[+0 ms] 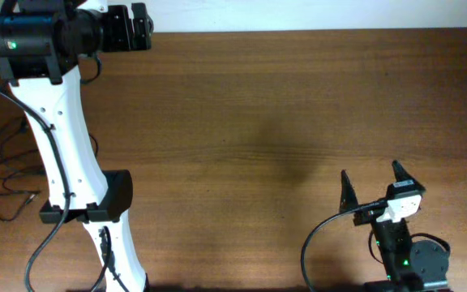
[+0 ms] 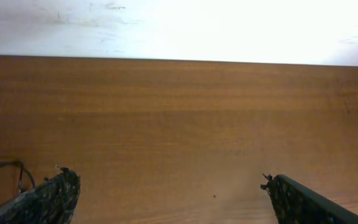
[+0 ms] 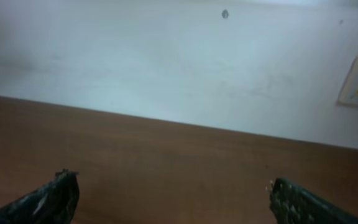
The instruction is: Untangle cables
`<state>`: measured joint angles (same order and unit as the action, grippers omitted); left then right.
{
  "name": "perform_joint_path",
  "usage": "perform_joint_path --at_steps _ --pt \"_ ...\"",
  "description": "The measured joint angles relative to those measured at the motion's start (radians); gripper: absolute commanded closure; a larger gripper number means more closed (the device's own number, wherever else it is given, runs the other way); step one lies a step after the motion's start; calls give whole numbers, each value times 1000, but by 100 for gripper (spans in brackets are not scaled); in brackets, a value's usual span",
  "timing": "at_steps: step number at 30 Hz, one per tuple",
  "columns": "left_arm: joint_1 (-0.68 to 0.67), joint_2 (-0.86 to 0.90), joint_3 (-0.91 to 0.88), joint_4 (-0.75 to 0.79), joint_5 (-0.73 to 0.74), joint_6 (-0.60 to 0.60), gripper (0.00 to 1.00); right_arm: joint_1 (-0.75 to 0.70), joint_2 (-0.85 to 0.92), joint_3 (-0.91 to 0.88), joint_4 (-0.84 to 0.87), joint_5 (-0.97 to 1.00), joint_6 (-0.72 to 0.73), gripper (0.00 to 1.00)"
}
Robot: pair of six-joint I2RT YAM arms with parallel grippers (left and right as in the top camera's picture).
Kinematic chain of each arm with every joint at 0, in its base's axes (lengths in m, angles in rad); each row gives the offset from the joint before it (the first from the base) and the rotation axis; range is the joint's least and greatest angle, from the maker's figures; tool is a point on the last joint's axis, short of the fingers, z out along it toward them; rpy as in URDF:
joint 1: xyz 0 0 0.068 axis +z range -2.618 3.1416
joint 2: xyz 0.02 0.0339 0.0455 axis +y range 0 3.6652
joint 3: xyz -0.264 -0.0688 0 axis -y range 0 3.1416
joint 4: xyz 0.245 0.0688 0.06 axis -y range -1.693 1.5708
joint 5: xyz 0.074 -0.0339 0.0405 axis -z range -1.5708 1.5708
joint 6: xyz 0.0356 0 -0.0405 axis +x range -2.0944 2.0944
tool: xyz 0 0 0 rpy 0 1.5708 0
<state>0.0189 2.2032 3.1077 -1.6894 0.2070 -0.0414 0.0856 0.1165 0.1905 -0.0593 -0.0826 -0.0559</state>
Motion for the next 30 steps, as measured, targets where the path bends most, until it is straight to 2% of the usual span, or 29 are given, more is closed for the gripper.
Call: perform_joint_path --at_steps 6,9,24,25,28,30 --pt "0 0 0 2 0 0 1 -1 -101 -178 87 35 0 1" --pt "0 0 0 2 0 0 1 -2 -103 -180 -13 46 0 1" --pt "0 0 -2 2 -14 0 1 -2 -103 -180 -15 57 0 1" --pt "0 -8 -30 4 -23 0 1 -2 -103 -180 -15 57 0 1" --pt "0 -142 -367 133 -44 1 1 -2 -103 -180 -15 57 0 1" --pt "0 -365 -783 367 -63 8 1 -2 -103 -180 -15 59 0 1"
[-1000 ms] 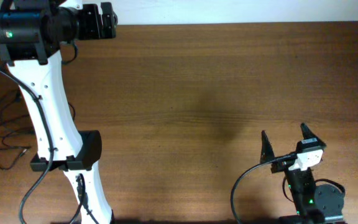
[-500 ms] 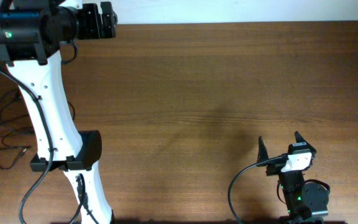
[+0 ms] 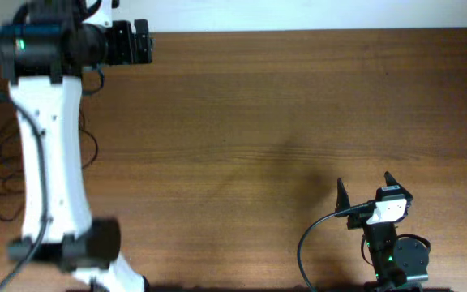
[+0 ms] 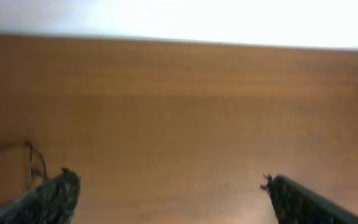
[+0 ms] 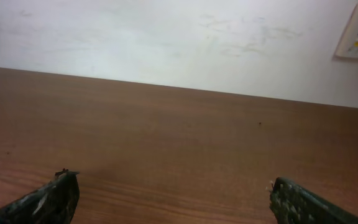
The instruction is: Untangle cables
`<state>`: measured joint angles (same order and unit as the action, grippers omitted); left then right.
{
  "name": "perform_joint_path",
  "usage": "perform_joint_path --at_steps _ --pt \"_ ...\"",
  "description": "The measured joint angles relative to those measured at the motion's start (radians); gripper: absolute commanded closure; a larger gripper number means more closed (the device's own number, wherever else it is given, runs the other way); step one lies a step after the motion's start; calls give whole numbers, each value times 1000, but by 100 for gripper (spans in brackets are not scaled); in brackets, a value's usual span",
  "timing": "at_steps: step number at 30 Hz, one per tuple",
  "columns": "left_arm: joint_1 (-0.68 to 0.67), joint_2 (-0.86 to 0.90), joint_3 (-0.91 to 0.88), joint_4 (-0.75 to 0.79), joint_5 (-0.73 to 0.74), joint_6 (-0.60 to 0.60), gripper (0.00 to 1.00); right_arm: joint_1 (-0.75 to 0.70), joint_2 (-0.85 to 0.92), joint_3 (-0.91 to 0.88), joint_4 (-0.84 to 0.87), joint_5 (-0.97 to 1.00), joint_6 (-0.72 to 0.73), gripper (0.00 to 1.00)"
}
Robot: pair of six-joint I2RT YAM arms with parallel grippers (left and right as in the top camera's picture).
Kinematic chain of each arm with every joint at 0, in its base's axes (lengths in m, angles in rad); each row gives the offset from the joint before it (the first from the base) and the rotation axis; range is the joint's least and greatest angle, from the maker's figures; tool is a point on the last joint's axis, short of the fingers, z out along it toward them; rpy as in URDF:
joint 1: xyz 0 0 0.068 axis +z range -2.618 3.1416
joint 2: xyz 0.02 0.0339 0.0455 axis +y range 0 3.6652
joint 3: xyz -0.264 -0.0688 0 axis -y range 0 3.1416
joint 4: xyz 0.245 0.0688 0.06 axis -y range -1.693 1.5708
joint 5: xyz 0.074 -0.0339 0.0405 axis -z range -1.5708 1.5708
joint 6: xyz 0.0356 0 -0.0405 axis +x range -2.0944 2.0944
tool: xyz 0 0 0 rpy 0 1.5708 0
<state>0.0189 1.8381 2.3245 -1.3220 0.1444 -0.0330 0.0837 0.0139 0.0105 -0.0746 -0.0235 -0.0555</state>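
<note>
Thin dark cables lie in loose loops at the table's far left edge, partly behind my white left arm. One loop of cable (image 4: 31, 160) shows at the left of the blurred left wrist view, just beyond the left finger. My left gripper (image 3: 134, 42) is at the table's back left corner, and in its wrist view the left gripper (image 4: 166, 190) is open with nothing between the fingers. My right gripper (image 3: 364, 188) stands at the front right, open and empty, as the right wrist view of the gripper (image 5: 169, 190) also shows.
The brown wooden table (image 3: 266, 105) ends at a white wall (image 5: 166, 43) at the back. A wall panel shows at the upper right. A thick black cable (image 3: 305, 243) of the right arm curves beside its base.
My left arm has swung, its lower part now further left, and more of the cable loop shows in its wrist view. The right gripper has drawn back slightly and tipped down toward the table.
</note>
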Motion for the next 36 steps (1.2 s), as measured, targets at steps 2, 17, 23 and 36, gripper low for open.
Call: perform_joint_path --at_steps 2,17,23,36 --pt "0 -258 -395 224 -6 8 1 0 1 0 0 1 -1 1" --pt "46 -1714 -2248 1390 -29 41 1 -2 2 0 0 1 0 1" --pt "8 -1823 -2313 1254 -60 61 1 -2 2 0 0 1 0 1" --pt "5 -1823 -2313 1252 -74 64 1 -2 2 0 0 1 0 1"
